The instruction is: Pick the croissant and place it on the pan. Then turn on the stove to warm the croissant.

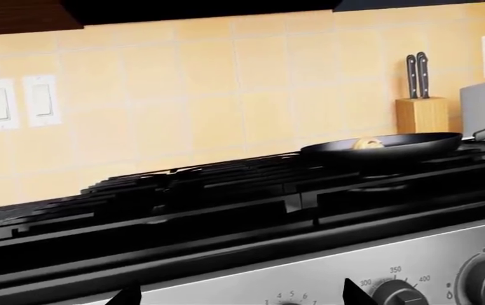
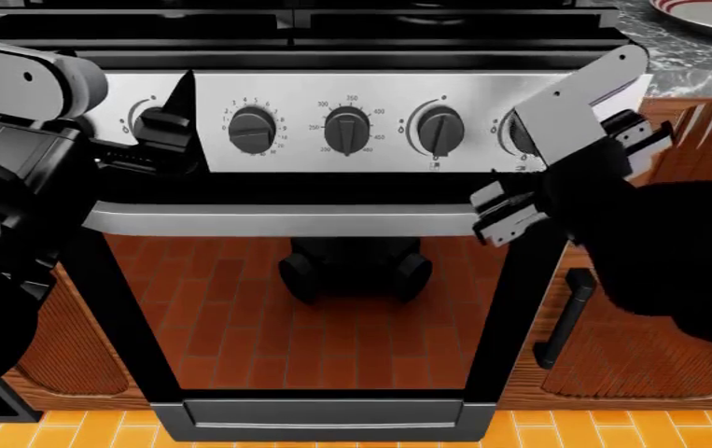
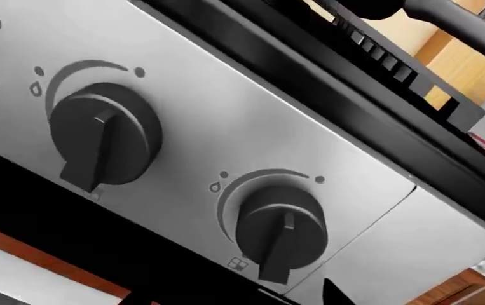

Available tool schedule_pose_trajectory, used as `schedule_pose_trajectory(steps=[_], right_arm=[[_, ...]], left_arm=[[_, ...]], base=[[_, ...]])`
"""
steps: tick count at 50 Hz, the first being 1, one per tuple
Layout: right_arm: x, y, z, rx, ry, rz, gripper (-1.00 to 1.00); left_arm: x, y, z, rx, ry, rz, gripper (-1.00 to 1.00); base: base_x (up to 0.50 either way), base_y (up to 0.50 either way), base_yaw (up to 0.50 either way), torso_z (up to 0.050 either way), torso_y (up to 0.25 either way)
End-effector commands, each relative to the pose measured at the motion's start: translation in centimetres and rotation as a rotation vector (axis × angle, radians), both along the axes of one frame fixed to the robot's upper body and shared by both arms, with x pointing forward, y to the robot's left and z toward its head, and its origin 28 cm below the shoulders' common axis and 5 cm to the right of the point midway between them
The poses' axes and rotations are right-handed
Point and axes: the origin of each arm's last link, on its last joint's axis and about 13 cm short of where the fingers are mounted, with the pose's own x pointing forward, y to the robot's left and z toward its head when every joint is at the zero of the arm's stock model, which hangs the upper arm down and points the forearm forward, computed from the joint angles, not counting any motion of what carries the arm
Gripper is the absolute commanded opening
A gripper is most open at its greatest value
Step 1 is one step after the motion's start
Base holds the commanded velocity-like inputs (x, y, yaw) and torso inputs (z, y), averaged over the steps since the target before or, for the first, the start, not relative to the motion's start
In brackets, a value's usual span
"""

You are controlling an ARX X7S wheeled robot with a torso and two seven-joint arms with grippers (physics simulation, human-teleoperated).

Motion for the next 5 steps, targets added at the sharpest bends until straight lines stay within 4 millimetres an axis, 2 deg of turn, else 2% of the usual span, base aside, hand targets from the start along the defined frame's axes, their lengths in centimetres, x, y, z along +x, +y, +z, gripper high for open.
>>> schedule_pose_trajectory(steps=[1,5], right_arm=[[-2.44,0.66,1.09,0.045,-0.022,0.034,1.0],[-3.19,0.95,1.46,0.044,-0.036,0.048,1.0]], left_arm=[[0.01,0.0,0.0,0.0,-0.004,-0.006,1.0],[0.02,0.0,0.0,0.0,-0.007,-0.007,1.0]], base=[[0.0,0.0,0.0,0.0,0.0],[0.0,0.0,0.0,0.0,0.0]])
